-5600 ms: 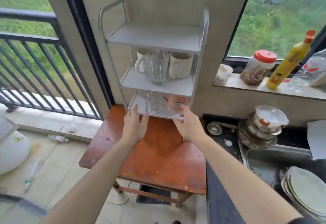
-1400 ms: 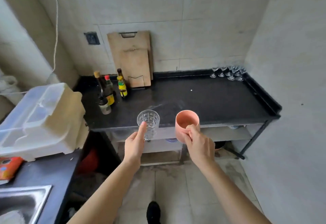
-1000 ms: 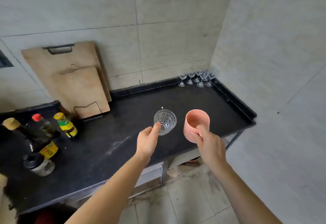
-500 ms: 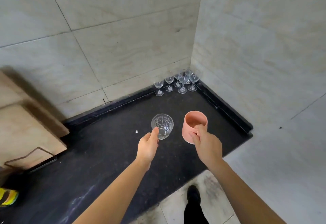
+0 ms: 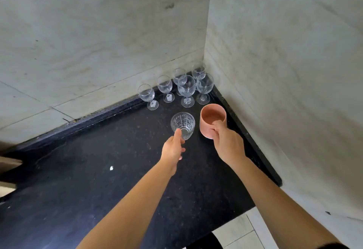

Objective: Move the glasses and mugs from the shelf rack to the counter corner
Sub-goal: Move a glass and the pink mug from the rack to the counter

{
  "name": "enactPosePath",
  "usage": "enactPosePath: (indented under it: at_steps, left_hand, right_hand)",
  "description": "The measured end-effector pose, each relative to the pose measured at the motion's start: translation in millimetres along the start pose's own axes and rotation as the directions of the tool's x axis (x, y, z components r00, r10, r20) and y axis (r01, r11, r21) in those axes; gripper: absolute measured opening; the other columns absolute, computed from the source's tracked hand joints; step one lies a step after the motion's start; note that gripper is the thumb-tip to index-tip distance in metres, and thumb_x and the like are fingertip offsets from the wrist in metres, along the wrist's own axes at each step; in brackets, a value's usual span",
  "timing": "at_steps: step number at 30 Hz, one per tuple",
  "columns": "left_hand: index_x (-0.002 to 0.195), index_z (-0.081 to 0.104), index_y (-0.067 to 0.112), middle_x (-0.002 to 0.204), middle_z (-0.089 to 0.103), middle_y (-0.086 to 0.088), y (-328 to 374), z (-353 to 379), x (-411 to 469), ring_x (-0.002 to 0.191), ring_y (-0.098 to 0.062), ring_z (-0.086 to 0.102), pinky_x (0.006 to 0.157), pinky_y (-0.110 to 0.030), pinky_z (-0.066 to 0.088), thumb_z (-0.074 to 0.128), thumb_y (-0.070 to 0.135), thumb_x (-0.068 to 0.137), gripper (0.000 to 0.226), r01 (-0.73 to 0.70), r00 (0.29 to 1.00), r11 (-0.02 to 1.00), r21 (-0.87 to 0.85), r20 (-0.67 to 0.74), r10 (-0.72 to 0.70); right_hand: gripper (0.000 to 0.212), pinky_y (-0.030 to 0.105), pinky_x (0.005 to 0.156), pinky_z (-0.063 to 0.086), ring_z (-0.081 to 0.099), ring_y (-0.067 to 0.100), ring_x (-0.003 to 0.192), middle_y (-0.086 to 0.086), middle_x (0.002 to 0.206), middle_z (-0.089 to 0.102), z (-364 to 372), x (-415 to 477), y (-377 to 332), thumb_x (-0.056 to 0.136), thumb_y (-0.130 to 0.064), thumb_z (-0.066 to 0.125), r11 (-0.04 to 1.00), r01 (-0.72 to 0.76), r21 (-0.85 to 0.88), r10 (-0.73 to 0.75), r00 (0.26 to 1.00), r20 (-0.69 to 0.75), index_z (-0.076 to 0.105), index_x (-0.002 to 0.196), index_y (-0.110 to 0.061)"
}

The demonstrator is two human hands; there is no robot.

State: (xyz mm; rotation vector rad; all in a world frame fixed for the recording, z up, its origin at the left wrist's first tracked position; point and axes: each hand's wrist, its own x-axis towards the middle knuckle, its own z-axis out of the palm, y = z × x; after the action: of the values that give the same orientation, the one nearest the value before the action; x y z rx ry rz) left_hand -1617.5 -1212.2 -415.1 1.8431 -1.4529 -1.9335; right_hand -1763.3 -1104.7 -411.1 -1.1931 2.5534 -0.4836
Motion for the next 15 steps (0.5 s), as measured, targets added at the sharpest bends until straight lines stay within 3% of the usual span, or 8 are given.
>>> enactPosePath:
  at_steps: [5, 10, 15]
  left_hand:
    - [0.098, 0.06, 0.017, 0.097, 0.06, 0.005, 16.8, 31.1, 26.2, 0.092, -0.017, 0.062, 0.068, -0.03, 0.046, 0.036, 0.061, 0.099, 0.051, 0.002, 1.0, 1.0, -0.007, 0.007, -0.002]
    - [0.101, 0.059, 0.02, 0.102, 0.06, 0.006, 25.8, 44.5, 42.9, 0.103, -0.02, 0.063, 0.07, -0.031, 0.047, 0.033, 0.063, 0.099, 0.05, 0.02, 1.0, 1.0, -0.014, 0.01, -0.02]
    - [0.103, 0.059, 0.022, 0.101, 0.061, 0.006, 30.3, 52.5, 55.4, 0.095, -0.017, 0.063, 0.069, -0.03, 0.048, 0.03, 0.064, 0.098, 0.052, 0.01, 1.0, 1.0, -0.007, -0.001, -0.01]
  right_hand:
    - [0.014, 0.031, 0.053, 0.033, 0.063, 0.03, 0.065, 0.004, 0.078, 0.067, 11.3, 33.0, 18.7, 0.1, -0.024, 0.052, 1.0, 0.011, 0.029, -0.011, 1.0, 0.003, 0.053, 0.112, -0.016]
    - [0.015, 0.031, 0.055, 0.036, 0.065, 0.031, 0.07, 0.002, 0.085, 0.068, 20.6, 53.8, 28.7, 0.102, -0.024, 0.05, 0.999, 0.008, 0.039, -0.007, 1.0, -0.009, 0.05, 0.116, -0.02]
    - [0.015, 0.031, 0.057, 0.038, 0.067, 0.028, 0.075, 0.001, 0.089, 0.07, 30.2, 63.8, 34.3, 0.102, -0.024, 0.052, 0.998, 0.024, 0.066, -0.025, 1.0, 0.01, 0.051, 0.117, -0.02]
